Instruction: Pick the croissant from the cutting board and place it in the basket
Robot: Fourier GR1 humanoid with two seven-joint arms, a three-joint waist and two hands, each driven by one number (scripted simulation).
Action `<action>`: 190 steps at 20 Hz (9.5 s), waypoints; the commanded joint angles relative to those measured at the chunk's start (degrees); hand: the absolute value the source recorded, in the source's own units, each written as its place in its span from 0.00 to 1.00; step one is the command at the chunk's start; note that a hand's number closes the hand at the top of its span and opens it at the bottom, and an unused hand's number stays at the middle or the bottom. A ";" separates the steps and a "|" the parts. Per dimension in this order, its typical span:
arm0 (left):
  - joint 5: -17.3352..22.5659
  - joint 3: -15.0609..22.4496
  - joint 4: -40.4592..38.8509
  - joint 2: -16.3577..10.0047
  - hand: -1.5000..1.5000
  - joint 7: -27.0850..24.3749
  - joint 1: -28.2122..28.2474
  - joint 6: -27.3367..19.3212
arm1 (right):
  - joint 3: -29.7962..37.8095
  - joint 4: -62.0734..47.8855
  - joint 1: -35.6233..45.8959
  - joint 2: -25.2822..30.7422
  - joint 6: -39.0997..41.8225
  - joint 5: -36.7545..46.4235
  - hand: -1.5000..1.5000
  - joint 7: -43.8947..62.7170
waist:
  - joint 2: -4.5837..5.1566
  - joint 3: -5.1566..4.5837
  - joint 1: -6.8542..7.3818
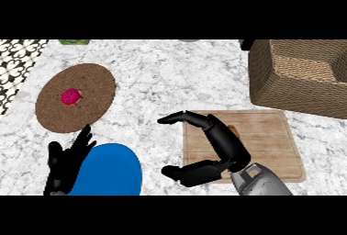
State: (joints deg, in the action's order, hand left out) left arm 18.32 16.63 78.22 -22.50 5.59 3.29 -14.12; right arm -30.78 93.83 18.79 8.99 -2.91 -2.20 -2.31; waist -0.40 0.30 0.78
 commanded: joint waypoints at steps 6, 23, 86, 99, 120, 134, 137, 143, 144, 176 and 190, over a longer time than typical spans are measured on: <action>2.66 -1.95 -0.44 -3.13 0.50 3.44 4.60 2.33 | 2.20 5.10 10.26 18.49 -0.39 22.30 0.00 20.61 | -0.74 -0.61 -2.09; 0.92 -1.67 -0.01 -1.44 0.50 3.03 5.41 2.17 | 14.97 19.33 23.29 43.05 45.76 -13.06 0.00 50.52 | -0.06 -0.42 -1.71; -10.23 -11.15 -0.63 6.79 0.50 8.22 2.91 9.52 | 4.09 -1.44 -3.14 11.42 36.10 48.69 0.00 19.69 | 0.38 -0.31 -0.77; -11.33 -13.32 1.57 7.90 0.50 9.18 4.24 11.50 | 5.53 -9.44 -5.08 8.03 29.65 55.73 0.00 12.11 | 0.37 -0.30 -0.72; -13.01 -14.70 6.55 8.99 0.50 9.59 8.64 13.84 | 7.72 -18.67 -3.14 -1.78 19.64 68.98 1.00 17.45 | 0.26 -0.32 -0.48; -14.50 -13.89 4.60 11.28 0.50 10.74 5.34 11.64 | 16.41 -2.32 5.31 -8.95 -8.60 50.20 1.00 37.57 | 0.14 -0.09 -0.53; -14.64 -13.64 5.37 11.97 0.50 11.06 5.36 11.15 | 15.77 4.81 8.11 -8.97 -9.24 52.01 1.00 42.60 | -0.03 -0.29 -1.03; -13.40 -15.69 3.37 10.34 0.50 11.46 4.55 13.26 | 26.42 12.49 18.71 -5.95 1.54 54.87 1.00 54.42 | 0.15 -0.35 -1.14; -14.08 -15.57 1.30 11.09 0.50 8.18 4.71 13.34 | 28.32 13.91 18.04 -3.72 4.07 53.09 1.00 54.28 | 0.22 -0.35 -1.23; -16.84 -15.55 2.48 13.06 0.50 9.10 4.11 13.90 | 57.19 -40.61 36.29 13.77 -8.81 35.81 1.00 24.40 | 0.96 -0.27 0.71; -15.98 -17.86 1.16 11.53 0.50 9.69 1.95 15.94 | 55.10 -56.18 31.30 23.84 -11.72 40.63 1.00 15.20 | 0.94 -0.32 0.04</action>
State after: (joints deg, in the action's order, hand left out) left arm 2.59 -0.77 83.67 -10.74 15.36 6.69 1.30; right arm 26.59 41.45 50.98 29.10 -15.55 34.85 13.54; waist 0.23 0.37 1.24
